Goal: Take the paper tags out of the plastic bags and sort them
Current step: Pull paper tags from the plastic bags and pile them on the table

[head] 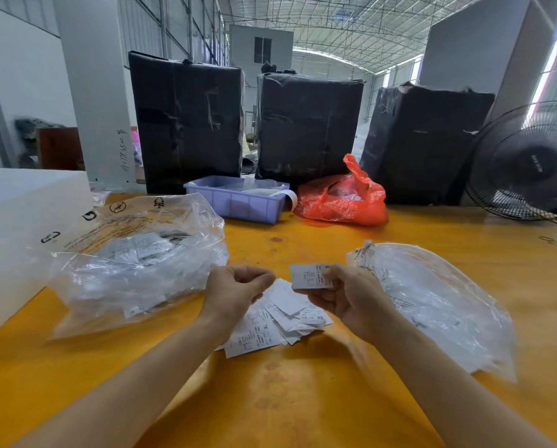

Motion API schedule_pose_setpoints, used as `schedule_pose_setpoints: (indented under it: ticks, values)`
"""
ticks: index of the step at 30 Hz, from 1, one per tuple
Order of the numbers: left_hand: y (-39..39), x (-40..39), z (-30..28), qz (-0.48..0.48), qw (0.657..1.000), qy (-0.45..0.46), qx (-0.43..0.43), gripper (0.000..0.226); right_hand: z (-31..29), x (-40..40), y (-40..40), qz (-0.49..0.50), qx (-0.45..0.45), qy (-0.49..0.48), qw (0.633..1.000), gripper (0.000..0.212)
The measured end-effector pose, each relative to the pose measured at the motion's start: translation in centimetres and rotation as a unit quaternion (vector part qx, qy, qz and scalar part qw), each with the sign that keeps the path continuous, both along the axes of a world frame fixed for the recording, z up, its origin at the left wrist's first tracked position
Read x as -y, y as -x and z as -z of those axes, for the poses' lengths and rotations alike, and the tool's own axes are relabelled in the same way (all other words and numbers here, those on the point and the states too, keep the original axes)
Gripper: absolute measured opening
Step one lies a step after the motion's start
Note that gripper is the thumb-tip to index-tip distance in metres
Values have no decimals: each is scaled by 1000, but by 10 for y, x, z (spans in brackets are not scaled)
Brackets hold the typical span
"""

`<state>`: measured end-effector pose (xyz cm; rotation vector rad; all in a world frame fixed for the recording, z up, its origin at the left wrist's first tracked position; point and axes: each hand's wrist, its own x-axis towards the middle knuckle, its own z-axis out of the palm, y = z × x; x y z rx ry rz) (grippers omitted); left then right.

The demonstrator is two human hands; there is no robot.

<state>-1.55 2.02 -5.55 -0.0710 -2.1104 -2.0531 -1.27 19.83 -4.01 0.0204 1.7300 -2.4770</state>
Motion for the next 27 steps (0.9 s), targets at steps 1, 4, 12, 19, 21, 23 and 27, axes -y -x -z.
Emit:
schedule_pose_setpoints:
  ticks: [1, 4, 12, 19, 21, 23, 27]
  values:
    - [0, 0, 0, 2, 1000, 5, -1, 7, 0, 0, 0, -5, -3, 2, 1000, 17]
    - [-1, 1, -1, -2, 1000, 20, -1, 14, 1, 0, 0, -9, -12, -7, 1000, 18]
    - [2, -4, 6, 35, 999, 27, 4, 12, 2, 5, -6, -4, -102, -68, 992, 39]
    - [2, -4, 6, 36, 999, 28, 16, 13, 7, 12, -12, 9, -238, -428, 872, 9]
    - [2, -3, 6, 29, 999, 15, 27, 11, 7, 9, -9, 44, -249, -406, 878, 8]
    - [1, -2, 4, 30, 999, 6, 41, 9, 3, 5, -5, 98, -212, -279, 931, 12]
    - [-3, -4, 2, 53, 998, 10, 41, 10, -4, 1, -4, 71, -143, -37, 987, 17]
